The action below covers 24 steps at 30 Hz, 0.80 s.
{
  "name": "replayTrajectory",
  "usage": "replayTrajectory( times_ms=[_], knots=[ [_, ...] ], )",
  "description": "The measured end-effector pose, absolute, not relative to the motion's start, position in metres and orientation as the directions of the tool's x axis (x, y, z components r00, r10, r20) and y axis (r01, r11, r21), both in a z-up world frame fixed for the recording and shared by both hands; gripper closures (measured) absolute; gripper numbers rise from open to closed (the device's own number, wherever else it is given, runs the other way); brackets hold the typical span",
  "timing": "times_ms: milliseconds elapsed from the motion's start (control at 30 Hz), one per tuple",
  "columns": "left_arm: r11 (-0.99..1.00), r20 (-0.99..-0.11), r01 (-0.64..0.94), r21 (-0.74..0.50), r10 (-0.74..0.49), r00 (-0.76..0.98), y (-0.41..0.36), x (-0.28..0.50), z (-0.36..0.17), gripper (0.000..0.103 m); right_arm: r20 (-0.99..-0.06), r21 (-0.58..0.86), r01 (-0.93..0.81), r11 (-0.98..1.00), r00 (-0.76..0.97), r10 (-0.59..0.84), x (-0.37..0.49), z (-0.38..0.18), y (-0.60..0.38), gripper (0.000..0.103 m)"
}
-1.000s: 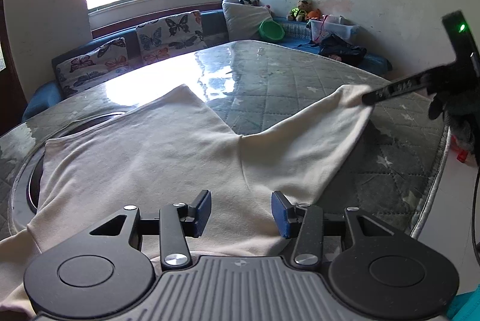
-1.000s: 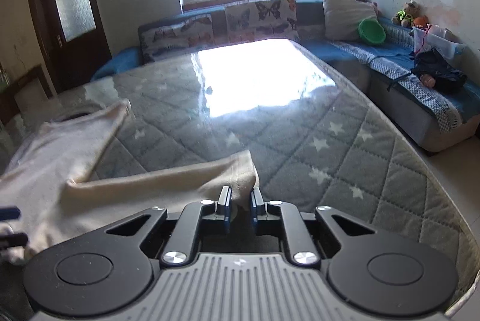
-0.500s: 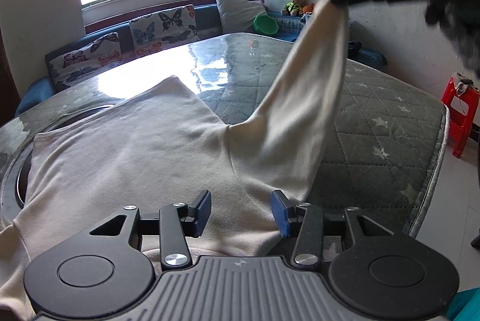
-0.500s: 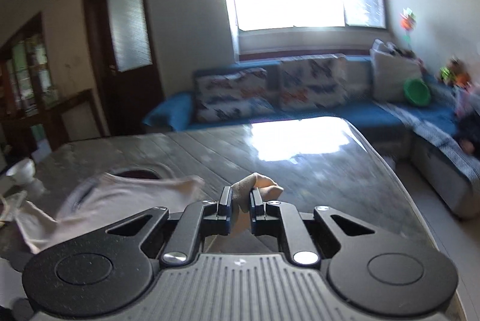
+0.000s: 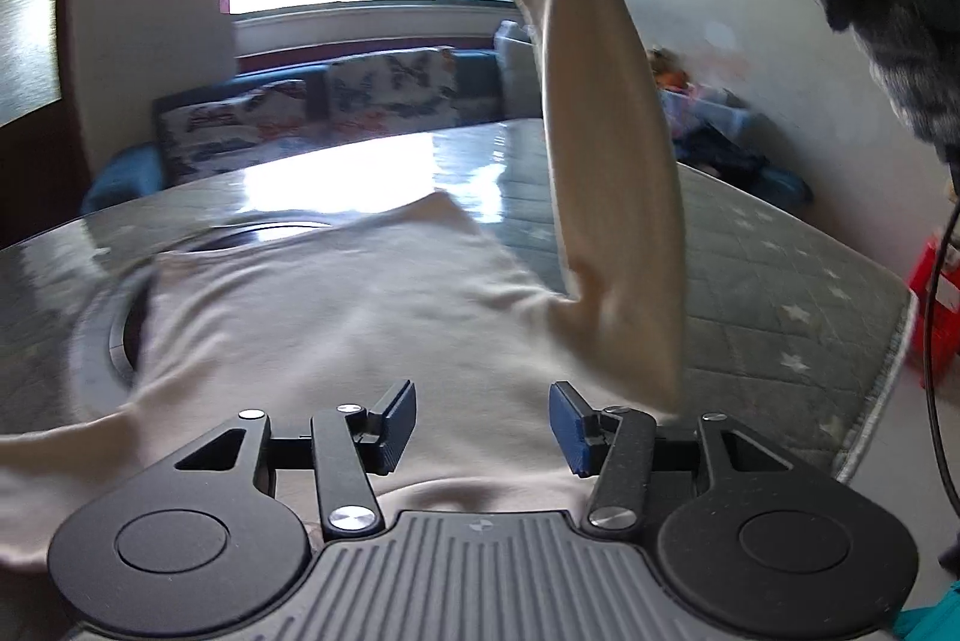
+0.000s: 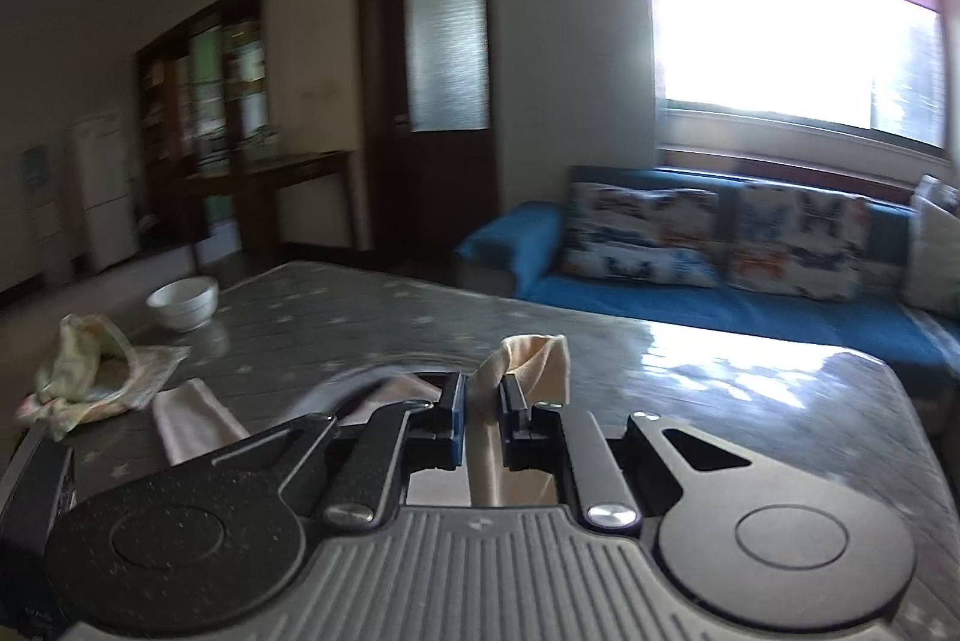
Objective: Fold clothes
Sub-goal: 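Grasp the other sleeve with the right gripper and lift it, then lay the lifted sleeve across the sweatshirt body and open the right gripper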
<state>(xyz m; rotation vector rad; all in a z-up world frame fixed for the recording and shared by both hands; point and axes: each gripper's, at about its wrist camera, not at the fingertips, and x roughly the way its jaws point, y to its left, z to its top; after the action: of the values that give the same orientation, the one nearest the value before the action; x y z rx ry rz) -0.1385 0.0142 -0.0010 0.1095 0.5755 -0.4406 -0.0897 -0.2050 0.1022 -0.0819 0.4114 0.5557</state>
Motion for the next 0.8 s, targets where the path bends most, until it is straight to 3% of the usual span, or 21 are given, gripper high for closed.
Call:
replayTrajectory(
  times_ms=[433,500,600,800],
  knots=[
    [0.971,-0.558,0.224,-0.090,-0.235,0.796,0.095,-0.150,-0.008,0.048,-0.575,0.062,-0.687,0.724,0.568,0.588,-0.072,0.037,-0.087,0.093],
    [0.972,-0.562,0.214,-0.093,-0.229,0.795,0.097,-0.151,-0.010,0.048,-0.599,0.072,-0.700,0.710,0.539,0.592,-0.075,0.026,-0.077,0.091],
    [0.974,-0.566,0.202,-0.099,-0.222,0.794,0.098,-0.150,-0.012,0.048,-0.620,0.085,-0.720,0.689,0.503,0.602,-0.080,0.014,-0.067,0.081],
    [0.975,-0.557,0.194,-0.104,-0.219,0.801,0.101,-0.145,-0.011,0.048,-0.647,0.051,-0.704,0.708,0.517,0.560,-0.083,0.010,-0.085,0.081]
  ],
)
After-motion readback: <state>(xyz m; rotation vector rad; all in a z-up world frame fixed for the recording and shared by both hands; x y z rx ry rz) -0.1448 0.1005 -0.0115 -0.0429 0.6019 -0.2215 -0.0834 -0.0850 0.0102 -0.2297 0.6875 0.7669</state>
